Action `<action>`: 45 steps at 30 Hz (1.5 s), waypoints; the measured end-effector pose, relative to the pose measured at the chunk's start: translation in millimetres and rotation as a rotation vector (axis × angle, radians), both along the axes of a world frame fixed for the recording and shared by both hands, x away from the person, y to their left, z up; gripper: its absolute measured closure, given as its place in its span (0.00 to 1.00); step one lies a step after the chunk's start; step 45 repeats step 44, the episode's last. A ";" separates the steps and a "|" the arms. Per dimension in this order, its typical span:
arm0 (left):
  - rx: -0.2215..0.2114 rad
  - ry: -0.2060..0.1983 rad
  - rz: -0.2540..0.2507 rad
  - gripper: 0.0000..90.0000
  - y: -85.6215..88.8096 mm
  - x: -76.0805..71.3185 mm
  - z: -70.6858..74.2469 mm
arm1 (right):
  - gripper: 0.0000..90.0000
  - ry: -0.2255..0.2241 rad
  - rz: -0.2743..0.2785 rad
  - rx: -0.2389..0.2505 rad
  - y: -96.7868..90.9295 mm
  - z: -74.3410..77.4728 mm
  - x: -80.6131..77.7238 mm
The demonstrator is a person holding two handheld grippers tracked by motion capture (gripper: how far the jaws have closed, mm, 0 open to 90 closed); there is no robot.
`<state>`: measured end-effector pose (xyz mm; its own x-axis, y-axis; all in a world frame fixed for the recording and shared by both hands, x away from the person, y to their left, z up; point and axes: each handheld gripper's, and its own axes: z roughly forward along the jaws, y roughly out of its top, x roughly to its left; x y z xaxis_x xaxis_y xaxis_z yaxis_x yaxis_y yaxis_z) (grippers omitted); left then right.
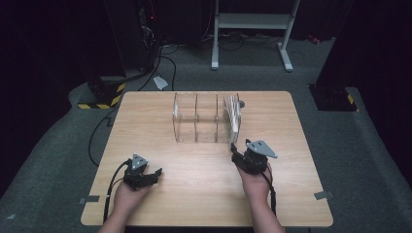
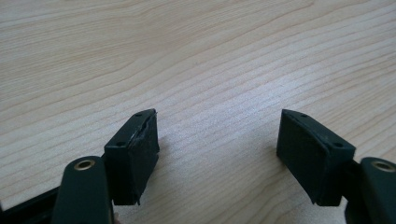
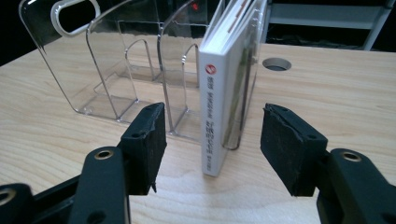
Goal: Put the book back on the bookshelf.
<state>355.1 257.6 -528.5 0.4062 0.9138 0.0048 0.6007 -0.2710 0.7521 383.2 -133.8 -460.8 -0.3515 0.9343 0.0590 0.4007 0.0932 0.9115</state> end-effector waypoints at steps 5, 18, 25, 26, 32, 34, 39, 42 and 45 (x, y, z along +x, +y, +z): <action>0.000 0.000 0.000 0.33 0.0 0.0 0.0 | 0.42 0.010 -0.001 -0.015 -11.4 -4.8 -5.9; 0.004 0.002 0.002 0.33 0.5 -0.9 0.2 | 0.26 0.136 -0.029 -0.153 -68.7 -43.5 -15.4; 0.007 0.003 0.004 0.32 0.6 -0.7 0.2 | 0.20 0.306 -0.124 -0.186 -110.6 -62.9 -17.1; 0.007 0.003 0.004 0.31 0.5 -0.7 0.2 | 0.20 0.308 -0.130 -0.189 -115.6 -62.9 -17.9; 0.005 0.004 0.005 0.31 0.4 -0.8 0.1 | 0.15 0.329 -0.123 -0.171 -128.5 -63.2 -18.3; 0.002 0.001 0.008 0.31 0.1 -0.7 -0.1 | 0.15 0.332 -0.136 -0.166 -127.7 -63.2 -17.2; 0.003 0.002 0.015 0.31 -0.5 -0.9 -0.1 | 0.14 0.332 -0.178 -0.168 -123.4 -63.5 -15.5; 0.005 0.002 0.021 0.30 -0.9 -1.3 -0.1 | 0.14 0.333 -0.179 -0.167 -123.3 -63.5 -15.6; 0.004 0.003 0.022 0.30 -0.9 -1.4 0.0 | 0.14 0.332 -0.178 -0.167 -123.3 -63.5 -15.5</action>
